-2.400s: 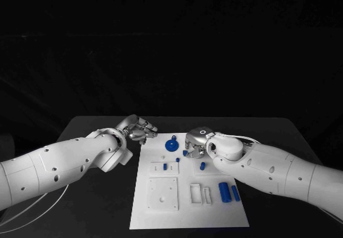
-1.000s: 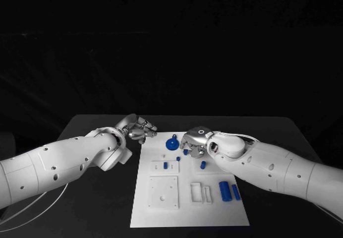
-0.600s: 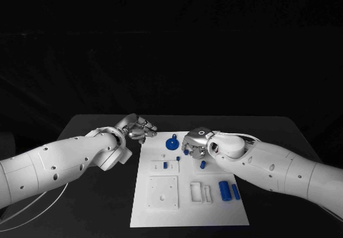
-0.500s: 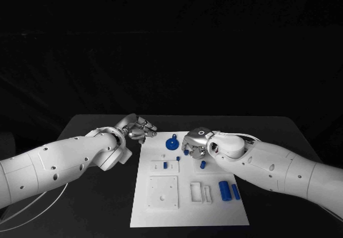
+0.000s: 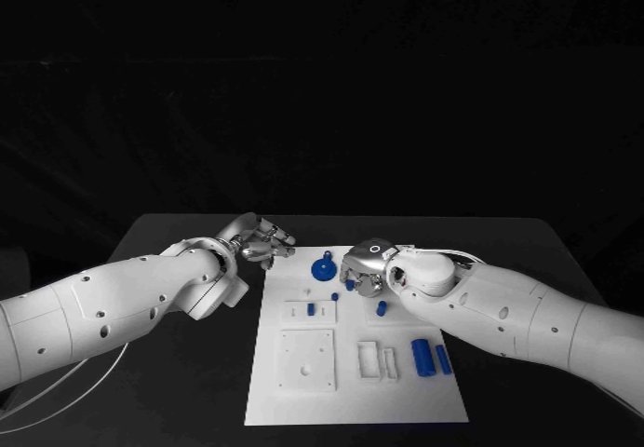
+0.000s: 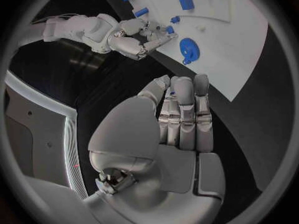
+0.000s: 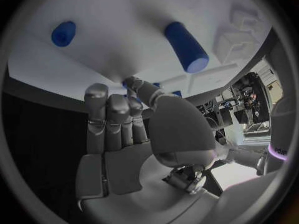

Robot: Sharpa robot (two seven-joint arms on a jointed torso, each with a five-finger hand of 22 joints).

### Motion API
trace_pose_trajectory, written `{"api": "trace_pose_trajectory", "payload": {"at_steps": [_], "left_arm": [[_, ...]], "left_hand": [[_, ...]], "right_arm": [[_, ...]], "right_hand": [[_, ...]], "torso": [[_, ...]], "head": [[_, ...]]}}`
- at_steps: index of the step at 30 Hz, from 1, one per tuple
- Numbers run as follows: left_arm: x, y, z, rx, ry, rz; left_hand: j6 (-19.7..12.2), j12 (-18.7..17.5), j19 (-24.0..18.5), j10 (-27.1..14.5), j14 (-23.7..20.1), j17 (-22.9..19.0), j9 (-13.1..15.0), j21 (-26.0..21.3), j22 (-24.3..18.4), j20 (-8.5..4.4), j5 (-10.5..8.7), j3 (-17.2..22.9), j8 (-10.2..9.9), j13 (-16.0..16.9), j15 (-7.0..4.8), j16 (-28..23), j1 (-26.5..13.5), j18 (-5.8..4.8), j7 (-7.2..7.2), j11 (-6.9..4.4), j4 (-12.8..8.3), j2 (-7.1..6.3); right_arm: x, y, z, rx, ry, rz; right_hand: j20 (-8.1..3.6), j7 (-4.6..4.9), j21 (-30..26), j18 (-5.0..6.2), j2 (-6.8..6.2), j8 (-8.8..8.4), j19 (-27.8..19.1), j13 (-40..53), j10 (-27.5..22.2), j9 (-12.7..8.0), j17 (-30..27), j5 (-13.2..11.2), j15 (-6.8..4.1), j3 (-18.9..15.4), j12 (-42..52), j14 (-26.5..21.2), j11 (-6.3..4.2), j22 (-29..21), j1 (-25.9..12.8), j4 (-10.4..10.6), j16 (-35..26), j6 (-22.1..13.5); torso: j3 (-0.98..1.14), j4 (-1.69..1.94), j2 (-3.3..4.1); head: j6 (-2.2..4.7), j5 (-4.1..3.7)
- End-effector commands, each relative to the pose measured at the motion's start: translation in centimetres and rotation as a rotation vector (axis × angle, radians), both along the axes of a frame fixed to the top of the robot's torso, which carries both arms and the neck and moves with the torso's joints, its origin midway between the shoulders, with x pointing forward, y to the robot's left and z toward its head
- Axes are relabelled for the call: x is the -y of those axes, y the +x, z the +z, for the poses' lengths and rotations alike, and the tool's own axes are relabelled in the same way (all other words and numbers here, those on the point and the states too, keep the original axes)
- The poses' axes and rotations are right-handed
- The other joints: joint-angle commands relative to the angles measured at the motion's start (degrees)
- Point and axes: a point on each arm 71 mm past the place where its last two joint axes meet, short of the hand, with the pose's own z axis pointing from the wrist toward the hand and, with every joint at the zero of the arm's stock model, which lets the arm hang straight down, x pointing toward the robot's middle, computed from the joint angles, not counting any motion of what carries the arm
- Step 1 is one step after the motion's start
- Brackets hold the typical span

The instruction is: Assemble the parts on the task board

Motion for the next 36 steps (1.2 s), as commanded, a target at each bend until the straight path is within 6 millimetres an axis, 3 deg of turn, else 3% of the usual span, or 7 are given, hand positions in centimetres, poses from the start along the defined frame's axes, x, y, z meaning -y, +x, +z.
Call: {"api": "trace_pose_trajectory", "payload": {"at_steps": [1,6,11,18,28,36], "left_arm": [[0.19,-0.04,0.14,0.000,0.003,-0.013],[0.20,-0.04,0.17,-0.001,0.004,-0.013],[0.22,-0.04,0.17,-0.002,0.006,-0.015],[0.16,-0.05,0.16,-0.003,0.010,-0.014],[0.12,-0.11,0.16,-0.005,0.012,-0.014],[0.07,-0.13,0.14,-0.006,0.014,-0.013]], "left_hand": [[-0.30,0.18,-0.17,-0.36,0.37,0.06,-0.06,0.13,1.18,0.21,0.32,-0.03,-0.21,0.01,0.19,-0.34,0.09,0.74,0.09,0.14,-0.23,0.25],[-0.35,0.25,-0.27,-0.41,0.36,0.06,-0.06,0.28,1.16,0.23,0.35,-0.04,-0.21,0.01,0.20,-0.36,-0.03,0.76,0.10,0.15,-0.35,0.33],[-0.37,0.26,-0.29,-0.43,0.35,0.06,-0.07,0.32,1.16,0.23,0.39,-0.03,-0.21,0.01,0.20,-0.37,0.03,0.77,0.11,0.14,-0.44,0.33],[-0.36,0.27,-0.30,-0.47,0.36,0.06,-0.07,0.39,1.18,0.21,0.51,0.06,-0.21,0.01,0.19,-0.37,0.21,0.80,0.14,0.16,-0.64,0.33],[-0.46,0.29,-0.35,-0.56,0.39,0.06,-0.07,0.53,1.20,0.22,0.63,0.12,-0.22,0.02,0.21,-0.37,0.28,0.84,0.18,0.18,-0.88,0.34],[-0.48,0.35,-0.41,-0.62,0.38,0.05,-0.07,0.70,1.23,0.22,0.82,0.24,-0.22,0.03,0.22,-0.39,0.38,0.89,0.22,0.21,-1.16,0.42]], "right_arm": [[0.20,-0.09,-0.62,-0.005,-0.028,-0.002],[0.11,-0.08,-0.48,0.018,-0.010,-0.001],[-0.02,-0.10,-0.30,0.037,0.009,-0.004],[-0.13,-0.18,-0.22,0.040,0.017,-0.015],[0.01,-0.18,-0.34,0.042,0.015,-0.056],[0.05,-0.30,-0.68,0.032,0.014,-0.070]], "right_hand": [[0.29,0.37,-0.43,-0.29,0.38,-0.13,-0.13,-0.03,-0.06,0.16,0.03,-0.59,0.31,-0.91,0.41,-0.18,0.48,4.39,0.23,0.03,0.09,0.92],[0.74,1.00,-0.41,-0.05,0.99,-0.06,0.15,0.26,0.21,0.26,0.11,-2.83,0.90,-2.56,0.86,-0.01,1.47,4.42,-0.25,0.59,0.24,4.03],[1.38,1.26,-0.99,0.37,1.61,-0.10,0.54,0.23,0.25,0.30,0.12,-4.41,1.41,-6.88,1.06,0.10,2.22,4.38,-0.66,2.82,0.35,6.81],[1.31,0.46,-1.69,0.24,0.99,-0.07,0.93,0.04,0.35,0.34,0.15,-4.48,1.27,-11.55,1.00,0.17,1.79,4.37,-2.18,6.44,0.40,7.84],[1.15,0.29,-2.45,0.13,-1.10,-0.08,1.42,-0.24,0.35,0.33,0.15,-3.63,1.14,-13.52,0.56,0.23,1.55,4.40,-3.42,11.31,0.34,7.41],[1.10,0.30,-2.74,0.09,-1.18,-0.08,1.48,-0.35,0.20,0.32,0.14,-2.92,1.13,-13.67,0.36,0.19,1.53,4.39,-3.57,12.17,0.27,7.27]], "torso": [[-0.02,-0.09,-0.05],[-0.03,-0.12,-0.08],[-0.01,-0.07,-0.11],[0.01,-0.12,-0.08],[0.03,-0.12,-0.10],[0.05,-0.15,-0.07]], "head": [[-0.16,0.07],[-0.14,0.05],[-0.17,0.01],[-0.11,0.00],[-0.13,-0.07],[-0.20,-0.18]]}}
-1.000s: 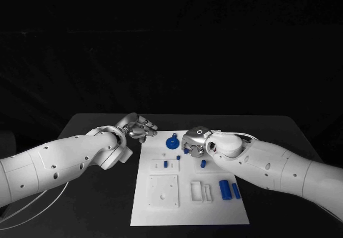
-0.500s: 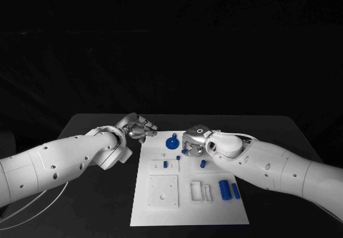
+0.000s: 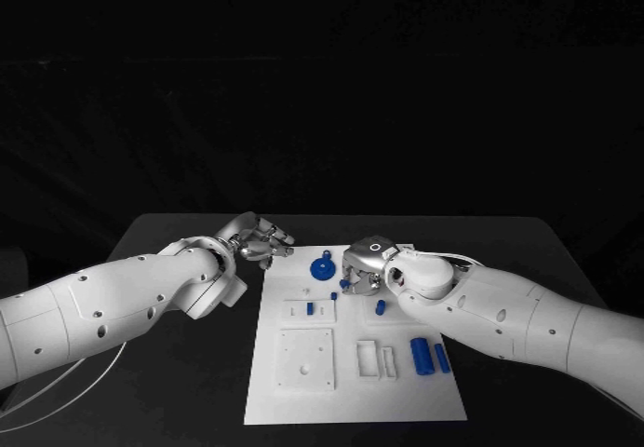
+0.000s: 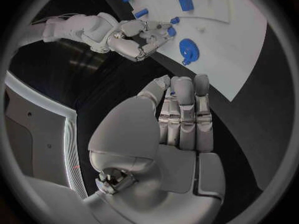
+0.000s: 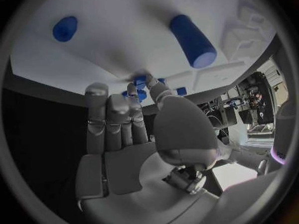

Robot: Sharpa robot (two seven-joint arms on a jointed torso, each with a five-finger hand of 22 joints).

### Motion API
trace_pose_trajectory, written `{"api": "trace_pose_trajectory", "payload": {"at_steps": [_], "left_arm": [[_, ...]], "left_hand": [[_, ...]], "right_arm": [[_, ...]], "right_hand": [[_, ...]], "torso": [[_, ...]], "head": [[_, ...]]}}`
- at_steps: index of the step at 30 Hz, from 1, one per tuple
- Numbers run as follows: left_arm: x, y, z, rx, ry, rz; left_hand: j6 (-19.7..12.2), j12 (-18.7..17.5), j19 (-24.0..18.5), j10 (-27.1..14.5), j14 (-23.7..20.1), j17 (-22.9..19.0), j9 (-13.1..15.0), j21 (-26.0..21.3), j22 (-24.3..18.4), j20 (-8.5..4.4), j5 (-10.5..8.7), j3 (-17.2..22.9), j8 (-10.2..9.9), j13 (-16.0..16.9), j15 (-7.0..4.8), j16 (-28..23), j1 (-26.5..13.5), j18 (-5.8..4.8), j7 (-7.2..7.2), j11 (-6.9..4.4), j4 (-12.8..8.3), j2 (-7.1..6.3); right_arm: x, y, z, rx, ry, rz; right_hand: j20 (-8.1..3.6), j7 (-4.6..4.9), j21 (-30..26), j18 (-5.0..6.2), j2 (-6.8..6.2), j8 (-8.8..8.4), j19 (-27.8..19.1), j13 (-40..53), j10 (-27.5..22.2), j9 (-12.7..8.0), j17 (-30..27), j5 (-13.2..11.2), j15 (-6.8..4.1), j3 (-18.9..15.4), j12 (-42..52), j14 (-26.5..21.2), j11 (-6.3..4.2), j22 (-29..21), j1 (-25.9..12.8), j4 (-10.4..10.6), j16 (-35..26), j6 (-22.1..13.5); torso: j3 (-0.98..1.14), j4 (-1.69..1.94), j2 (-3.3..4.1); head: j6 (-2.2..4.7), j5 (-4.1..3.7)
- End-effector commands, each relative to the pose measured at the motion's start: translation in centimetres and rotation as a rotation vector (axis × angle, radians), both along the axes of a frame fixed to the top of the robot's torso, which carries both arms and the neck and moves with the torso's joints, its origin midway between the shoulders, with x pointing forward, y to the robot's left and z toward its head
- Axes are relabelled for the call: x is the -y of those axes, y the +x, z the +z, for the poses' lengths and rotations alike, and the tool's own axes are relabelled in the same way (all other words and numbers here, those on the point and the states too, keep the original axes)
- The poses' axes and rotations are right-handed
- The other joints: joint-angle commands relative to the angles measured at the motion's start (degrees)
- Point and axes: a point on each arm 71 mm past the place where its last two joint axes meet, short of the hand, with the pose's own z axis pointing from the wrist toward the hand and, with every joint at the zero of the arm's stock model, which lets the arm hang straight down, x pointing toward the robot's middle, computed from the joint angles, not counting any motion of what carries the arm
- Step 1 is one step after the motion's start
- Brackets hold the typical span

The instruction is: Assemble the parts on the task board

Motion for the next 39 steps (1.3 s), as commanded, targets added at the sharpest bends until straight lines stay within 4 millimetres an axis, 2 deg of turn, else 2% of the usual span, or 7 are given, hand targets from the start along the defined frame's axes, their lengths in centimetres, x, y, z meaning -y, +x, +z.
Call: {"api": "trace_pose_trajectory", "payload": {"at_steps": [1,5,11,19,24,29,39], "left_arm": [[0.2,-0.1,0.1,-0.002,0.004,-0.013],[0.2,-0.1,0.1,-0.002,0.005,-0.013],[0.2,-0.1,0.1,-0.002,0.005,-0.014],[0.3,-0.2,0.1,-0.004,0.004,-0.017],[0.3,-0.2,0.1,-0.005,0.004,-0.018],[0.3,-0.2,0.1,-0.005,0.004,-0.018],[0.3,-0.2,0.1,-0.007,0.005,-0.019]], "left_hand": [[-0.27,0.35,-0.20,-0.41,0.38,0.07,-0.07,0.40,1.25,0.01,0.38,0.06,-0.22,0.02,0.21,-0.39,0.22,0.88,0.01,0.00,-0.35,0.25],[-0.30,0.42,-0.29,-0.45,0.36,0.07,-0.07,0.56,1.26,0.02,0.42,0.11,-0.21,0.03,0.22,-0.40,0.19,0.92,0.03,0.00,-0.55,0.28],[-0.37,0.58,-0.49,-0.55,0.33,0.06,-0.07,1.05,1.25,0.06,0.42,0.17,-0.20,0.04,0.24,-0.44,-0.04,0.97,0.05,0.02,-1.04,0.44],[-0.37,0.59,-0.54,-0.57,0.37,0.07,-0.07,1.11,1.24,0.04,0.53,0.19,-0.22,0.04,0.23,-0.41,-0.01,0.99,0.04,0.01,-1.15,0.46],[-0.47,0.65,-0.65,-0.64,0.36,0.07,-0.08,1.31,1.21,0.06,0.58,0.20,-0.22,0.04,0.25,-0.41,-0.16,1.02,0.08,0.04,-1.37,0.56],[-0.47,0.65,-0.65,-0.64,0.36,0.07,-0.08,1.31,1.21,0.06,0.58,0.20,-0.22,0.04,0.25,-0.41,-0.16,1.02,0.08,0.04,-1.37,0.56],[-0.61,0.69,-0.67,-0.65,0.39,0.08,-0.08,1.40,1.20,0.07,0.59,0.18,-0.23,0.04,0.25,-0.39,-0.24,1.03,0.10,0.04,-1.48,0.55]], "right_arm": [[0.2,-0.1,-0.6,-0.018,-0.021,-0.024],[0.2,-0.2,-0.7,-0.023,-0.017,-0.030],[0.3,-0.2,-1.0,-0.038,-0.016,-0.036],[0.4,-0.3,-1.5,-0.061,-0.021,-0.041],[0.5,-0.3,-1.7,-0.067,-0.023,-0.046],[0.5,-0.3,-1.8,-0.071,-0.027,-0.052],[0.6,-0.4,-2.1,-0.074,-0.034,-0.059]], "right_hand": [[0.09,-0.04,-0.44,0.09,-0.48,0.09,0.44,-0.17,-0.30,0.01,0.02,0.62,0.09,0.02,-0.46,0.01,-0.31,4.38,-0.12,0.53,0.05,-0.41],[0.11,0.26,-0.86,0.15,-0.62,0.06,0.40,-0.70,-0.63,-0.03,-0.16,2.18,0.14,0.04,-1.00,-0.09,-0.14,4.31,-0.28,0.74,-0.18,-1.37],[0.24,0.84,-1.22,0.31,-0.64,0.07,0.38,-0.95,-0.85,-0.07,-0.35,7.47,0.28,1.20,-1.20,-0.16,0.22,4.29,-0.31,-0.05,-0.41,-3.04],[0.51,1.77,-1.67,0.72,-1.08,0.06,0.19,-1.30,-1.53,-0.15,-0.54,17.46,0.50,7.34,-1.39,-0.42,0.57,4.25,-3.21,-4.23,-0.61,-5.33],[0.49,2.05,-1.82,0.86,-1.45,0.07,0.02,-1.61,-1.81,-0.16,-0.66,21.25,0.49,9.36,-1.61,-0.60,0.64,4.21,-4.70,-5.74,-0.76,-6.07],[0.44,2.21,-1.76,0.86,-1.58,0.05,-0.04,-1.82,-2.00,-0.17,-0.63,23.00,0.46,9.83,-1.73,-0.70,0.68,4.20,-5.46,-6.57,-0.76,-6.60],[0.39,2.29,-1.67,0.81,-1.71,0.03,-0.05,-1.96,-2.09,-0.18,-0.57,23.44,0.45,8.97,-1.77,-0.75,0.68,4.18,-5.82,-7.20,-0.77,-6.92]], "torso": [[0.02,-0.01,0.03],[-0.02,0.01,-0.01],[-0.02,0.05,-0.03],[-0.03,0.05,0.01],[-0.04,0.08,-0.03],[-0.05,0.05,-0.02],[-0.05,0.11,0.01]], "head": [[0.00,-0.04],[-0.01,-0.09],[-0.09,-0.12],[-0.11,-0.12],[-0.14,-0.18],[-0.18,-0.12],[-0.16,-0.12]]}}
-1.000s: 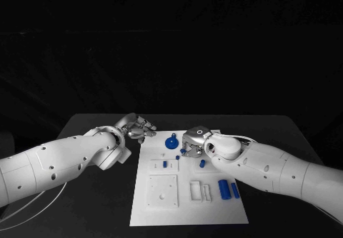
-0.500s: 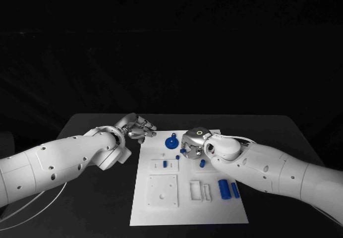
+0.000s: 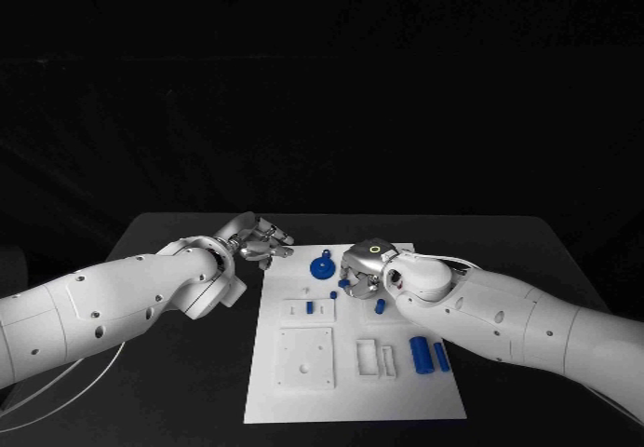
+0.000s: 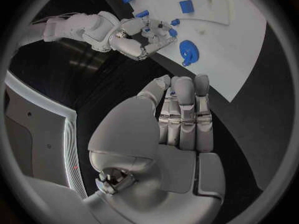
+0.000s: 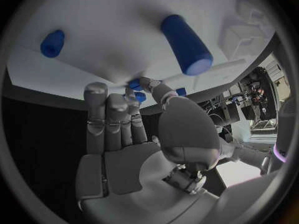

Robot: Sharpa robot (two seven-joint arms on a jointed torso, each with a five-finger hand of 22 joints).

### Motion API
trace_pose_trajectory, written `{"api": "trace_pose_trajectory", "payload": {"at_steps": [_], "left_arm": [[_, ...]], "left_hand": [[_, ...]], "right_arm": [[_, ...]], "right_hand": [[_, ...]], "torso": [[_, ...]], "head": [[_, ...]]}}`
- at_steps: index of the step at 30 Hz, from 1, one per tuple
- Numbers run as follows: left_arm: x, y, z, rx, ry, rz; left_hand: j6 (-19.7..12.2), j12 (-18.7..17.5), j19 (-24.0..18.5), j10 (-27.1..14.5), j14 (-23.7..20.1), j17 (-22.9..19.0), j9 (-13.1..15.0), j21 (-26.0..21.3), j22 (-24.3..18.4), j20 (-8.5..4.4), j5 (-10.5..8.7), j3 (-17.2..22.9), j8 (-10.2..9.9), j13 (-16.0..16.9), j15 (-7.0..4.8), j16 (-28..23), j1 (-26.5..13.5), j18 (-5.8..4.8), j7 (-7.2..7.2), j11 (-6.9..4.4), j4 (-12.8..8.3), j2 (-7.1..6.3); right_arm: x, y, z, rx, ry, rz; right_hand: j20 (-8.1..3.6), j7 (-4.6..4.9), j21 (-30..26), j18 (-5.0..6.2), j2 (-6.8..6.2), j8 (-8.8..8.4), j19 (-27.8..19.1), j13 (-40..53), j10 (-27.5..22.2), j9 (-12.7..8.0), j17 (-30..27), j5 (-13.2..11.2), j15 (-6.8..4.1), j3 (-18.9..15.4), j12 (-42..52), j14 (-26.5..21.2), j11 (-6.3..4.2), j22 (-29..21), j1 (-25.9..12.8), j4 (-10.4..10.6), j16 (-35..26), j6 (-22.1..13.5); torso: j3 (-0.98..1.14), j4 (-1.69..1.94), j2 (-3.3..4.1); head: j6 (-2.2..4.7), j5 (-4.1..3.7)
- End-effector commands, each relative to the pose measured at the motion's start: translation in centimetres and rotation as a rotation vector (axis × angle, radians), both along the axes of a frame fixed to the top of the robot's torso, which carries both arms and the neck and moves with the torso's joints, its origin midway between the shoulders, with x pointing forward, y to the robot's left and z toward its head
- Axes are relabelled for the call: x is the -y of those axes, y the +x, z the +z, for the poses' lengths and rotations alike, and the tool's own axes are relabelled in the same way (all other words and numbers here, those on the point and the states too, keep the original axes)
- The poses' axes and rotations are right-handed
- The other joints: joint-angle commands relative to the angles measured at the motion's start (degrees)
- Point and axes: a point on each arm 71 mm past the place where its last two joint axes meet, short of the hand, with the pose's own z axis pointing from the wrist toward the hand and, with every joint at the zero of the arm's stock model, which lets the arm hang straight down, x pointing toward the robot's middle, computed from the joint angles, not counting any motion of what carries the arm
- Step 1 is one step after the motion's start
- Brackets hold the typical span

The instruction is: Assemble the parts on the task board

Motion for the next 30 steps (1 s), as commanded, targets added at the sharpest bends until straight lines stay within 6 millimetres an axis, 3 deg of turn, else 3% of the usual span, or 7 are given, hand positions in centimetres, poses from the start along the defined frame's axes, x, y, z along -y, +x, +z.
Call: {"api": "trace_pose_trajectory", "payload": {"at_steps": [1,9,23,30], "left_arm": [[0.2,-0.1,0.1,-0.002,0.001,-0.014],[0.2,-0.1,0.1,-0.003,0.001,-0.014],[0.2,-0.1,0.1,-0.002,-0.002,-0.016],[0.1,-0.2,-0.2,-0.065,-0.076,0.006]], "left_hand": [[-0.40,0.24,-0.24,-0.24,0.18,0.09,-0.08,0.28,1.17,0.08,0.36,-0.04,-0.22,0.03,0.04,-0.17,-0.30,1.03,-0.10,0.03,-0.30,0.49],[-0.40,0.24,-0.24,-0.24,0.18,0.09,-0.08,0.28,1.17,0.08,0.36,-0.04,-0.22,0.03,0.04,-0.17,-0.30,1.03,-0.10,0.03,-0.30,0.49],[-0.42,0.31,-0.33,-0.24,0.11,0.05,-0.07,0.34,1.11,0.11,0.33,-0.13,-0.21,0.02,0.05,-0.25,-0.69,1.02,-0.12,0.04,-0.28,0.60],[-0.24,0.23,-0.14,0.07,0.07,-0.04,-0.06,-0.67,0.68,0.20,-0.52,-0.77,-0.20,-0.03,0.07,-0.41,-2.24,0.73,-0.45,-0.08,1.84,0.68]], "right_arm": [[0.6,-0.2,-1.4,-0.047,-0.058,-0.028],[0.7,-0.3,-1.6,-0.041,-0.058,-0.026],[0.6,-0.6,-1.2,0.002,-0.026,-0.016],[0.8,-1.0,-0.6,0.038,0.009,-0.018]], "right_hand": [[0.19,-0.02,-0.12,0.81,0.11,-0.14,-0.25,-0.02,-0.49,-0.04,0.05,0.09,0.06,-0.34,-0.31,-0.35,-0.04,4.19,-0.43,-0.24,-0.24,-0.04],[0.12,-0.62,0.55,0.76,0.95,-0.09,-0.10,0.28,-0.12,0.02,0.43,-1.33,-0.08,-0.57,0.05,-0.06,-0.35,4.33,0.20,-1.04,0.17,2.29],[-0.12,-1.43,1.77,0.52,1.82,-0.08,0.17,0.73,0.65,0.09,0.85,-1.71,-0.36,-0.62,0.38,0.35,-0.98,4.51,0.26,-0.70,0.58,5.00],[-0.21,-1.54,2.27,0.46,1.60,-0.10,0.33,0.79,0.87,0.09,0.89,-2.13,-0.46,-0.80,0.30,0.52,-1.10,4.60,0.22,-0.34,0.57,5.23]], "torso": [[0.01,0.03,0.02],[-0.05,0.01,0.01],[0.01,-0.02,0.01],[0.02,-0.14,0.00]], "head": [[-0.02,0.04],[-0.07,0.07],[-0.10,0.07],[-0.02,0.27]]}}
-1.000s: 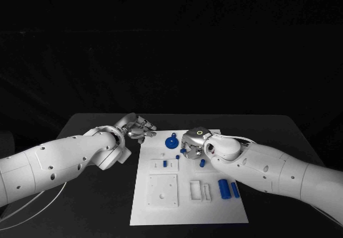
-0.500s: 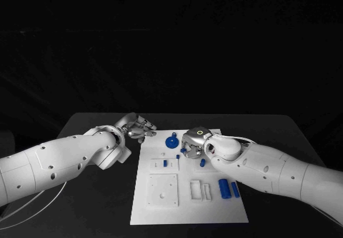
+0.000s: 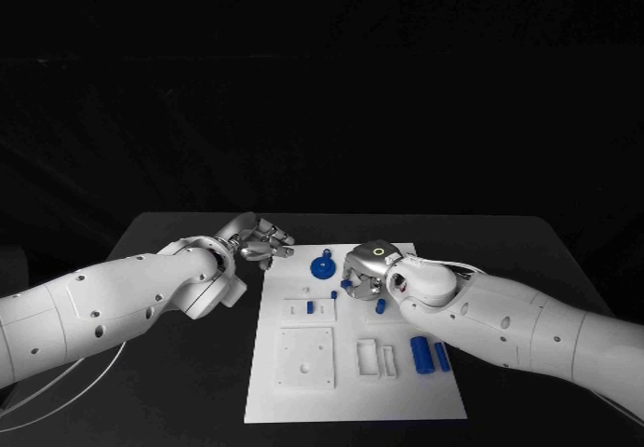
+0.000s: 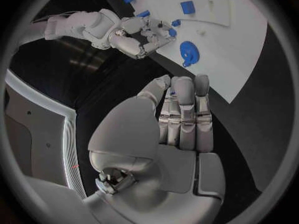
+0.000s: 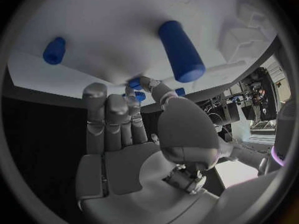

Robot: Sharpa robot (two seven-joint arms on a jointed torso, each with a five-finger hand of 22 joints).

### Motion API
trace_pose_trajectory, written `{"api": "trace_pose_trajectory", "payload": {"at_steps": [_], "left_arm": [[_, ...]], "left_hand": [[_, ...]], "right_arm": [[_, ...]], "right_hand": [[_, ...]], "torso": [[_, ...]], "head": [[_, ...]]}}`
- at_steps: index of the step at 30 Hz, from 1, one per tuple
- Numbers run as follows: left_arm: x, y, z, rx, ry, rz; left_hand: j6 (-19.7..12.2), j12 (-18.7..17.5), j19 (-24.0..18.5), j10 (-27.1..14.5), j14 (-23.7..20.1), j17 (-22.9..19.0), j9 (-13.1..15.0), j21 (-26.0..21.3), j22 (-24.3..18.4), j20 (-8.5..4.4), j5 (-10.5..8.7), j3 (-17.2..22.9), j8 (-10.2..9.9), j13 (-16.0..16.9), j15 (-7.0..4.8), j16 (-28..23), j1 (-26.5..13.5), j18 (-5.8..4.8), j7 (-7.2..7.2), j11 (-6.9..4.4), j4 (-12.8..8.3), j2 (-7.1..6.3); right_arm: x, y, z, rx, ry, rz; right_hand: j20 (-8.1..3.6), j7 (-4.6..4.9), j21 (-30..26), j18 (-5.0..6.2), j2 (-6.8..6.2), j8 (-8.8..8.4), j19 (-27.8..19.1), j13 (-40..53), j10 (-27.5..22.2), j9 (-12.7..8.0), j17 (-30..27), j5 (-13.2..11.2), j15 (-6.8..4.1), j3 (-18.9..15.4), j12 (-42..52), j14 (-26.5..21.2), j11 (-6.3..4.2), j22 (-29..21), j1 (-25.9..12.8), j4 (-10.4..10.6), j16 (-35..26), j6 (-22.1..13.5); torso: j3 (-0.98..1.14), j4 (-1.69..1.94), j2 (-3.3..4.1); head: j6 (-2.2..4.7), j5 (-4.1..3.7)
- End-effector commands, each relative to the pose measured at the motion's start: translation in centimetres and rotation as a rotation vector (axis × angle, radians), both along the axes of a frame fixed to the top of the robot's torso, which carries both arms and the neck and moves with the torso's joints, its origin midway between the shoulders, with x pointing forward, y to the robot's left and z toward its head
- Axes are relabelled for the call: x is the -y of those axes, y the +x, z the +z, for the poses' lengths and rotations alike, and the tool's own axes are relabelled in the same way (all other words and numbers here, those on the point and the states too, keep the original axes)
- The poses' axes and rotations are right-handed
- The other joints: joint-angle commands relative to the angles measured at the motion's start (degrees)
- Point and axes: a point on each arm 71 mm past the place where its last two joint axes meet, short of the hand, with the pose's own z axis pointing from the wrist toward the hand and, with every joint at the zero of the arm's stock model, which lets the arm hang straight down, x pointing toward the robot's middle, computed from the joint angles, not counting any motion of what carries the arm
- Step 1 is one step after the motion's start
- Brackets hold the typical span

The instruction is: Assemble the parts on the task board

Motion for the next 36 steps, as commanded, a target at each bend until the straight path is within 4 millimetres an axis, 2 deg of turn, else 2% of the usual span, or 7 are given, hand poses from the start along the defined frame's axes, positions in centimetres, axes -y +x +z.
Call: {"api": "trace_pose_trajectory", "payload": {"at_steps": [1,14,17,23,27,29,36], "left_arm": [[0.1,-0.1,-0.1,-0.060,-0.073,0.008],[0.7,-0.6,-0.9,-0.225,-0.207,0.008],[1.0,-0.8,-1.2,-0.286,-0.220,-0.006],[1.8,-1.2,-2.0,-0.416,-0.194,-0.055],[2.3,-1.4,-2.3,-0.454,-0.164,-0.079],[2.6,-1.4,-2.4,-0.461,-0.147,-0.088],[3.7,-1.4,-2.6,-0.465,-0.103,-0.124]], "left_hand": [[0.01,0.25,-0.07,0.21,0.07,-0.03,-0.05,-0.66,0.59,0.23,-0.90,-0.53,-0.19,-0.02,0.09,-0.19,-1.17,0.65,-0.33,-0.09,1.43,-0.13],[2.07,0.21,1.50,2.20,0.17,0.04,0.01,-3.86,-0.26,0.05,-3.49,-4.27,-0.12,0.00,-0.15,-0.07,-2.14,-0.08,-1.43,-0.53,9.31,-0.81],[2.72,0.27,1.87,3.11,0.26,0.12,0.02,-4.35,-0.33,-0.06,-6.85,-5.63,-0.12,0.02,-0.25,0.10,-3.05,-0.27,-1.75,-0.67,11.48,-0.30],[4.60,2.15,2.89,7.14,1.14,0.40,0.31,-4.82,-0.21,-0.68,-9.70,-9.01,-0.09,0.76,-0.96,0.80,-6.01,-0.69,-2.65,-1.72,15.08,0.73],[4.94,4.82,3.80,9.33,2.01,1.19,0.52,-4.54,0.38,-1.40,-9.89,-10.53,-0.07,2.37,-1.63,2.24,-6.88,-1.15,-2.93,-2.51,15.70,1.21],[5.21,8.79,4.09,8.19,1.94,1.99,1.14,-4.25,1.14,-1.91,-9.85,-11.80,-0.06,5.10,-2.03,3.45,-7.04,-1.61,-3.10,-2.94,15.58,1.77],[2.83,13.36,4.20,6.10,2.03,2.22,4.18,-3.66,1.08,-1.85,-9.42,-12.79,0.05,7.73,-1.91,3.88,-7.90,-1.48,-2.72,-2.79,15.81,2.69]], "right_arm": [[0.4,-0.4,-0.3,0.012,-0.012,-0.014],[0.5,-1.3,1.8,0.062,0.052,-0.003],[0.6,-1.5,2.5,0.074,0.069,0.000],[0.5,-2.2,4.3,0.097,0.108,0.011],[0.4,-2.7,5.2,0.105,0.131,0.020],[0.3,-2.9,5.6,0.108,0.141,0.026],[-0.3,-3.8,6.8,0.115,0.176,0.048]], "right_hand": [[-0.24,-0.72,0.31,0.48,0.21,0.09,0.33,0.06,0.05,0.20,0.07,-0.44,-0.28,-0.03,0.25,0.33,-0.48,4.59,-0.12,0.35,0.19,1.12],[-0.31,-0.80,0.58,0.41,-0.59,0.08,0.45,0.27,0.34,0.20,0.16,-1.58,-0.34,0.37,-0.01,0.54,-0.55,4.64,0.63,1.56,-0.04,1.28],[-0.30,-0.82,0.68,0.41,-0.77,0.08,0.49,0.27,0.36,0.20,0.17,-1.89,-0.34,0.55,-0.09,0.57,-0.56,4.67,0.70,1.79,-0.09,1.33],[-0.34,-0.82,0.64,0.41,-1.11,0.09,0.49,0.31,0.49,0.20,0.21,-2.54,-0.39,0.99,-0.19,0.64,-0.59,4.65,0.91,2.34,-0.16,1.40],[-0.34,-0.83,0.75,0.39,-1.25,0.09,0.57,0.34,0.47,0.20,0.22,-2.64,-0.38,1.13,-0.23,0.62,-0.57,4.70,1.02,2.54,-0.23,1.38],[-0.35,-0.83,0.73,0.39,-1.28,0.07,0.55,0.32,0.47,0.19,0.22,-2.69,-0.39,1.15,-0.26,0.63,-0.57,4.69,1.04,2.61,-0.24,1.36],[-0.37,-0.83,0.75,0.37,-1.37,0.07,0.55,0.31,0.46,0.19,0.21,-2.75,-0.40,1.19,-0.29,0.64,-0.58,4.69,1.06,2.72,-0.28,1.36]], "torso": [[0.01,-0.11,-0.02],[0.04,-0.23,-0.06],[0.04,-0.27,-0.11],[0.10,-0.51,-0.23],[0.10,-0.55,-0.29],[0.11,-0.62,-0.32],[0.13,-0.75,-0.48]], "head": [[0.06,0.12],[0.37,-0.04],[0.41,-0.08],[0.64,0.08],[0.79,0.11],[0.79,0.15],[0.77,-0.10]]}}
